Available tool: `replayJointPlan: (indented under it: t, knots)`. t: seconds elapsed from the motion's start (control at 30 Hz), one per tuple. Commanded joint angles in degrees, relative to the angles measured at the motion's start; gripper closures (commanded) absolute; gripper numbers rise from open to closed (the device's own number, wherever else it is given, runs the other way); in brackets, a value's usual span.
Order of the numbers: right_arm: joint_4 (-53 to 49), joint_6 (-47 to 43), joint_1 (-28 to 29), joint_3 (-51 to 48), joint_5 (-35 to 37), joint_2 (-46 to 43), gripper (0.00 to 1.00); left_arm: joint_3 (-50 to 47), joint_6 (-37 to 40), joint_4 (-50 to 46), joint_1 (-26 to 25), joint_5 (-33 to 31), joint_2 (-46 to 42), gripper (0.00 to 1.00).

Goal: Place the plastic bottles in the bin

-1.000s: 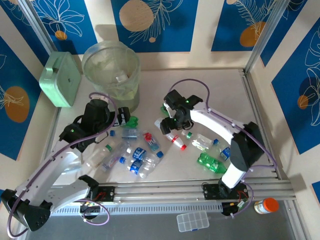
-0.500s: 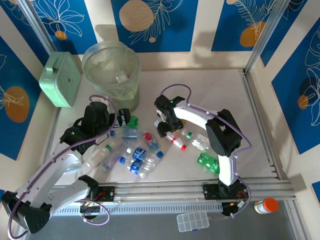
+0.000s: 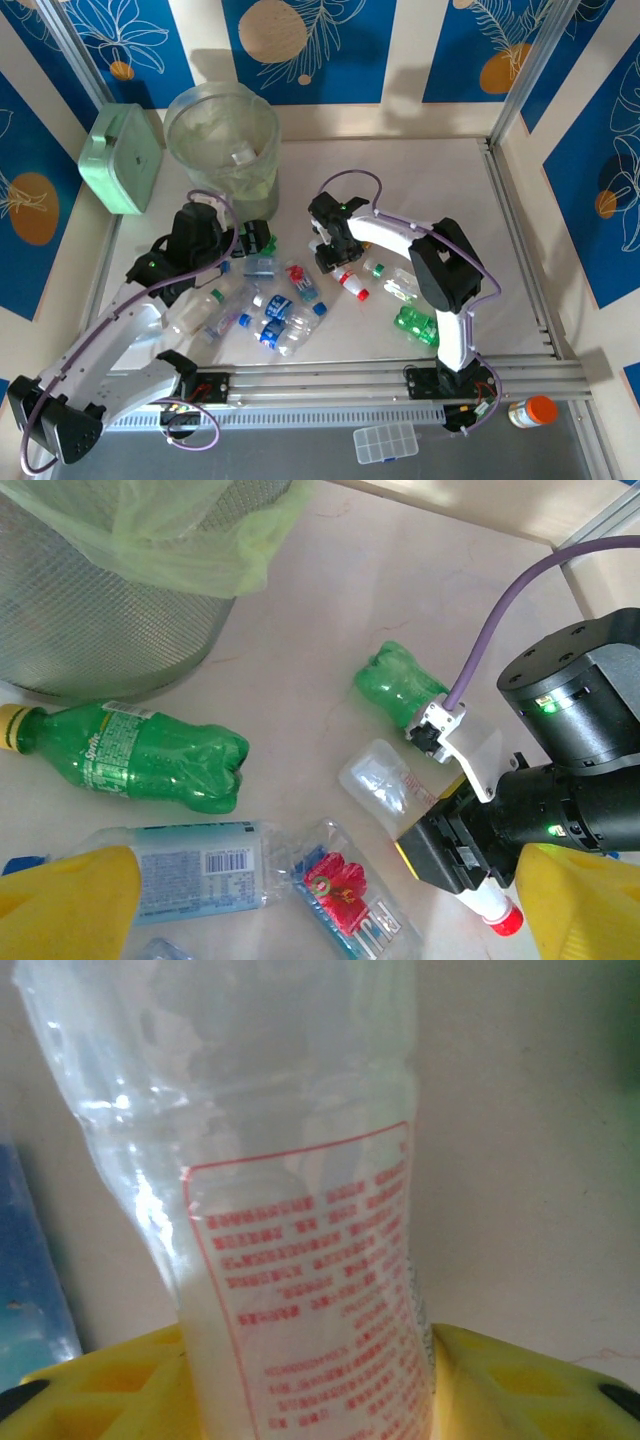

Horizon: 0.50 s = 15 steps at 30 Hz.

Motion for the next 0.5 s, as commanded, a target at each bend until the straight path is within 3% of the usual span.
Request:
replayJointPlan:
  t: [0.0, 0.27, 0.47]
  knots:
    - [1.2, 0.0, -0.2, -2.6, -0.2, -1.8, 0.5, -0.6, -1.2, 1.7, 1.3, 2.9, 0.3, 0.04]
    - [2.6, 0.1, -0.1, -7.3, -0.4, -13.6, 0.51, -2.0, -0.7, 6.4, 2.6, 11.6, 1.0, 0.03]
    - [5.7, 0.8, 0.2, -11.5, -5.7, -27.1, 0.51, -1.9, 1.0, 8.8, 2.5, 16.1, -0.4, 0.02]
